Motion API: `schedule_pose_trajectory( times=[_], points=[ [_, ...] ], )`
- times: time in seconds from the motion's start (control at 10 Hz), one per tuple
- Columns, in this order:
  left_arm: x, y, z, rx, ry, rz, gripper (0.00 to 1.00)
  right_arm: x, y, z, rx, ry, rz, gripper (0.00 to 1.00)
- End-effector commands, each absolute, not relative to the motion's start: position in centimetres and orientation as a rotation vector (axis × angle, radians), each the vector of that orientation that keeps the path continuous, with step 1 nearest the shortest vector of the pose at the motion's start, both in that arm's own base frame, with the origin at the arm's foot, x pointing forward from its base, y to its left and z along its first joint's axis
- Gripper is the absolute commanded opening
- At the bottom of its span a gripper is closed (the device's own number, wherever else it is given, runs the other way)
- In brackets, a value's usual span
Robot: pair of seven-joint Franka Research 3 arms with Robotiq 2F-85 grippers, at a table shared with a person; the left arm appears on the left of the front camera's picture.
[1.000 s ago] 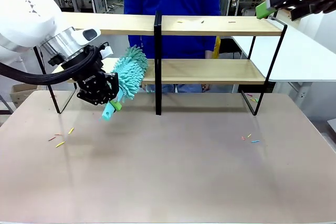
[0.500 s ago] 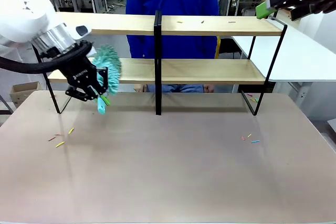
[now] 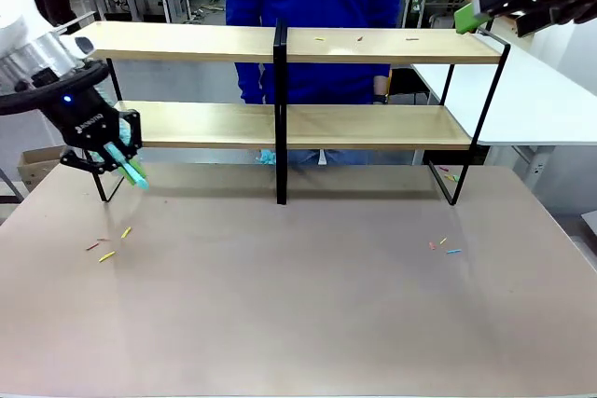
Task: Clean the shelves.
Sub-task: Clean another randomly selected level of the Shelf with the Duster.
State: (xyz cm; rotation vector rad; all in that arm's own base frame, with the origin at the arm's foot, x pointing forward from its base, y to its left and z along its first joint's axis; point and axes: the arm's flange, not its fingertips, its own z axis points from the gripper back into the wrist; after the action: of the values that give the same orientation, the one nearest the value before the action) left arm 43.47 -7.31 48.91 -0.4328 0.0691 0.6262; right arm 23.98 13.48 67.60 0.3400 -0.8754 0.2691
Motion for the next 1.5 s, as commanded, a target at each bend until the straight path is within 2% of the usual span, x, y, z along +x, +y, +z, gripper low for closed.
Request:
schedule_pose_trajectory(
  times=[0.0, 0.1, 0.5, 0.8, 1.1, 1.2, 1.4],
  points=[
    [42.8, -7.0, 49.5, -0.512, -0.049, 0.673, 0.13, 24.1, 13.4, 67.7, 0.348, -0.875, 0.271, 1.00],
    [42.6, -7.4, 49.6, -0.512, -0.095, 0.661, 0.13, 24.1, 13.4, 67.7, 0.348, -0.875, 0.271, 1.00],
    [42.4, -8.4, 49.2, -0.513, -0.063, 0.532, 0.13, 24.1, 13.4, 67.7, 0.348, -0.875, 0.271, 1.00],
    [40.2, -8.2, 49.7, -0.589, 0.013, 0.124, 0.13, 24.1, 13.4, 67.7, 0.348, -0.875, 0.271, 1.00],
    [36.1, -5.2, 50.3, -0.612, 0.282, -0.308, 0.13, 24.1, 13.4, 67.7, 0.348, -0.875, 0.271, 1.00],
    [34.3, -3.5, 50.8, -0.656, 0.331, -0.477, 0.13, 24.1, 13.4, 67.7, 0.348, -0.875, 0.271, 1.00],
    [30.8, -1.0, 51.6, -0.717, 0.293, -0.702, 0.13, 24.1, 13.4, 67.7, 0.348, -0.875, 0.271, 1.00]
  ],
)
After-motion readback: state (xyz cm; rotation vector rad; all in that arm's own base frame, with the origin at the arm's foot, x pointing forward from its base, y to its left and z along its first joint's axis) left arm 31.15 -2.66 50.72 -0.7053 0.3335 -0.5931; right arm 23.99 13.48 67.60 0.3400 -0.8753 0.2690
